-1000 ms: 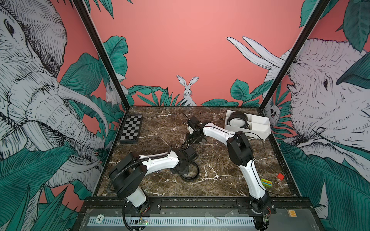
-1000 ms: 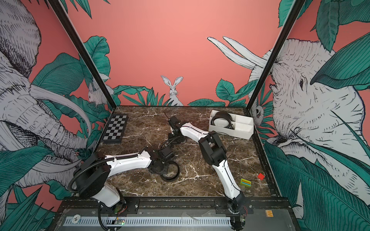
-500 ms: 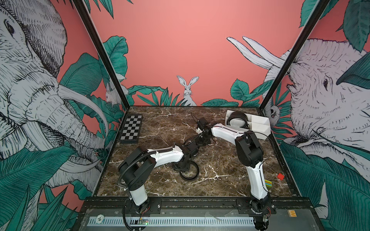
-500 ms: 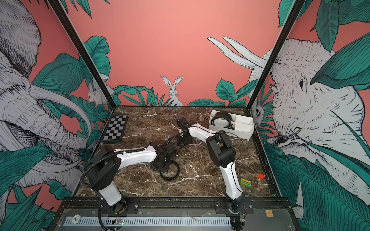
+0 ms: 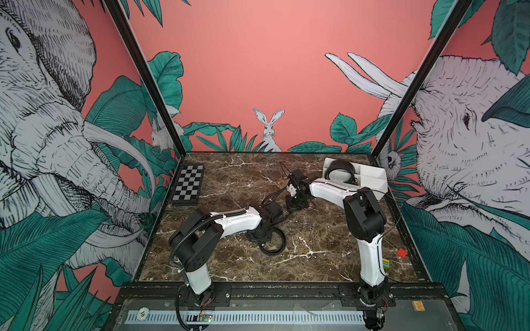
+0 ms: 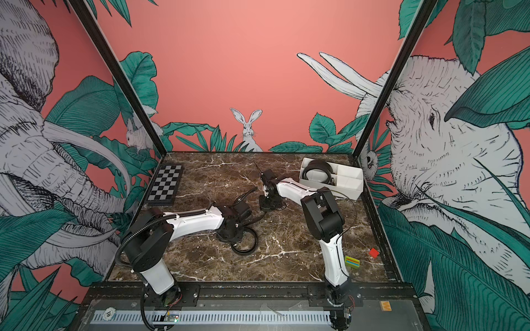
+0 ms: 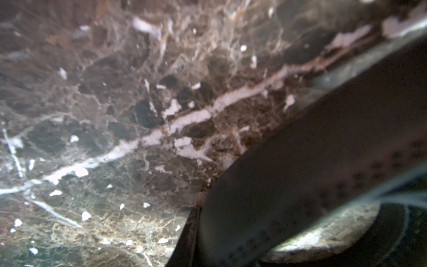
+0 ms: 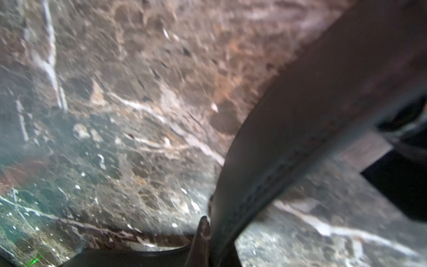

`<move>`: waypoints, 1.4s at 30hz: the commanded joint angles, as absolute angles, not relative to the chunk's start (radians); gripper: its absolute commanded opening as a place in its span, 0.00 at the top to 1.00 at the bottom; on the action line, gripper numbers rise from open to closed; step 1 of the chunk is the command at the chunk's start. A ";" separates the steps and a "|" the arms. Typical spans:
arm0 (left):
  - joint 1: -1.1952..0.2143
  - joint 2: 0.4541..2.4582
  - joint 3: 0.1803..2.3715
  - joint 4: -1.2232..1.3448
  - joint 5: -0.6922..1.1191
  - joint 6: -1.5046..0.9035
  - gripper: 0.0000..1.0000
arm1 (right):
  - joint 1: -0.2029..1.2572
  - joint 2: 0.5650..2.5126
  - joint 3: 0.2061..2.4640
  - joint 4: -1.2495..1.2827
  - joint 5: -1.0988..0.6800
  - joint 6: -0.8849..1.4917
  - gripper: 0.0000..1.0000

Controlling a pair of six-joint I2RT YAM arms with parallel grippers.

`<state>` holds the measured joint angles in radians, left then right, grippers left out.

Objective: Place the belts into the storage roll
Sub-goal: Roll the belt at the center of the board.

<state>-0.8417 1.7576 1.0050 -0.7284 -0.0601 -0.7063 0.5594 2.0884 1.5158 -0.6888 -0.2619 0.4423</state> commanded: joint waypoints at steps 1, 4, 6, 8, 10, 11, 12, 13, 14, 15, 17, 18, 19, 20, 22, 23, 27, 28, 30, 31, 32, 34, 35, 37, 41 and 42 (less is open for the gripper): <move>-0.801 1.949 0.888 -0.677 -0.137 -0.735 0.81 | 0.509 2.067 1.465 -0.794 -0.123 0.396 1.00; -0.789 1.956 0.879 -0.671 -0.129 -0.737 0.81 | 0.495 2.047 1.430 -0.788 -0.119 0.396 1.00; -0.783 1.964 0.876 -0.666 -0.124 -0.738 0.81 | 0.489 2.033 1.403 -0.779 -0.119 0.399 1.00; -0.779 1.970 0.873 -0.662 -0.119 -0.737 0.80 | 0.483 2.020 1.379 -0.774 -0.118 0.400 1.00; -0.776 1.978 0.873 -0.661 -0.117 -0.737 0.80 | 0.478 2.009 1.358 -0.768 -0.115 0.401 1.00; -0.777 1.983 0.873 -0.658 -0.114 -0.737 0.80 | 0.476 2.004 1.349 -0.764 -0.113 0.402 1.00; -0.775 1.986 0.876 -0.661 -0.114 -0.737 0.80 | 0.473 2.001 1.343 -0.763 -0.113 0.402 1.00; -0.776 1.990 0.877 -0.663 -0.115 -0.737 0.80 | 0.470 1.997 1.337 -0.761 -0.112 0.402 1.00; -0.775 1.992 0.879 -0.663 -0.116 -0.736 0.79 | 0.466 1.993 1.333 -0.762 -0.111 0.401 1.00; -0.773 1.994 0.879 -0.665 -0.118 -0.735 0.79 | 0.462 1.990 1.331 -0.764 -0.108 0.400 1.00; -0.772 2.003 0.882 -0.669 -0.118 -0.736 0.77 | 0.454 1.977 1.325 -0.764 -0.104 0.399 1.00; -0.772 2.006 0.884 -0.670 -0.118 -0.736 0.75 | 0.452 1.973 1.323 -0.762 -0.104 0.398 1.00; -0.772 2.009 0.885 -0.670 -0.117 -0.737 0.74 | 0.450 1.971 1.319 -0.762 -0.104 0.397 1.00; -0.772 2.012 0.887 -0.670 -0.118 -0.738 0.74 | 0.448 1.971 1.319 -0.763 -0.104 0.395 1.00; -0.772 2.015 0.885 -0.657 -0.118 -0.742 0.74 | 0.446 1.976 1.319 -0.757 -0.110 0.394 1.00; -0.772 2.018 0.889 -0.652 -0.120 -0.745 0.74 | 0.447 1.980 1.318 -0.755 -0.113 0.392 1.00; -0.772 2.046 0.887 -0.616 -0.118 -0.764 0.74 | 0.448 1.993 1.318 -0.725 -0.131 0.396 1.00; -0.771 2.058 0.887 -0.610 -0.117 -0.769 0.74 | 0.449 1.999 1.319 -0.725 -0.137 0.397 1.00; -0.772 2.080 0.884 -0.594 -0.105 -0.780 0.74 | 0.449 2.003 1.319 -0.730 -0.140 0.400 1.00; -0.772 2.091 0.882 -0.583 -0.101 -0.786 0.74 | 0.449 1.997 1.292 -0.732 -0.139 0.403 1.00; -0.772 2.101 0.878 -0.578 -0.095 -0.795 0.74 | 0.449 1.991 1.283 -0.739 -0.137 0.407 1.00; -0.772 2.114 0.861 -0.558 -0.068 -0.815 0.73 | 0.449 1.972 1.265 -0.755 -0.134 0.413 1.00; -0.772 2.114 0.847 -0.541 -0.061 -0.826 0.72 | 0.449 1.961 1.251 -0.761 -0.132 0.413 1.00; -0.771 2.114 0.829 -0.518 -0.065 -0.841 0.71 | 0.449 1.949 1.231 -0.778 -0.109 0.399 1.00; -0.772 2.130 0.818 -0.497 -0.080 -0.850 0.70 | 0.443 1.950 1.195 -0.798 -0.070 0.384 1.00; -0.771 2.138 0.822 -0.497 -0.081 -0.849 0.70 | 0.441 1.950 1.186 -0.796 -0.068 0.385 1.00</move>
